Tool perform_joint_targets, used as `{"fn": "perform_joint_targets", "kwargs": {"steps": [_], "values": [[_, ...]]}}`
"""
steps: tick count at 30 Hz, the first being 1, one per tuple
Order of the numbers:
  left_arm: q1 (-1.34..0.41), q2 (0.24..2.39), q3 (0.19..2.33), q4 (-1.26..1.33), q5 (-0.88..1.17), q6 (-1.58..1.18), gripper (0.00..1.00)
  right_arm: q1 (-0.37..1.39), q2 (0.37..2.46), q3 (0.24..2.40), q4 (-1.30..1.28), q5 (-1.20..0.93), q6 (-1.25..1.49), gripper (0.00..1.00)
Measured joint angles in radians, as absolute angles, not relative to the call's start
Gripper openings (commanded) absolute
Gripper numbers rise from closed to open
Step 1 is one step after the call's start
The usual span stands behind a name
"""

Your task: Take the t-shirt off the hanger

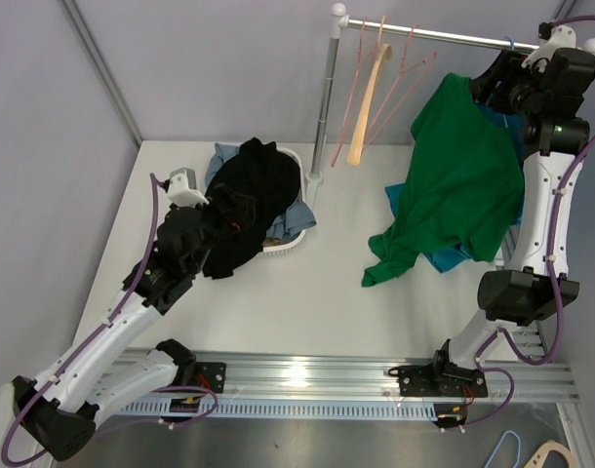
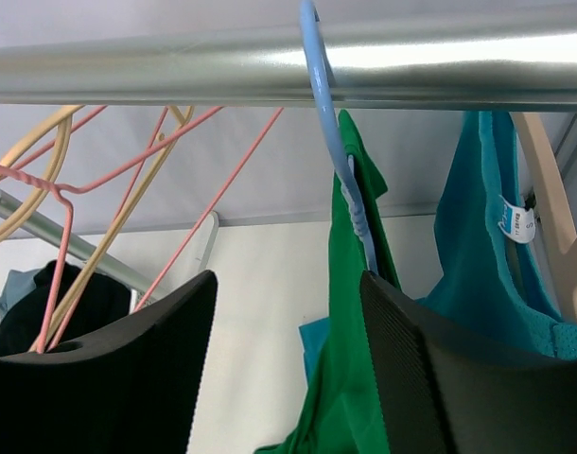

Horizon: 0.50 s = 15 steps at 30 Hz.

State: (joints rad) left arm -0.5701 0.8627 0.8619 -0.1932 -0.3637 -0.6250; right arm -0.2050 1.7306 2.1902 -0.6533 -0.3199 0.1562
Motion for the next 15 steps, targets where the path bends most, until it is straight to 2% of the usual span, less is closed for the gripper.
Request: {"fn": "perform_joint_targets", "kwargs": {"steps": [15], "values": [[-0.572,0.843,0.858,-0.192,-0.364,-0.601,0.99,-0.205,1.678,2.141,-0.675,-0.302,0.137,0.68]]}}
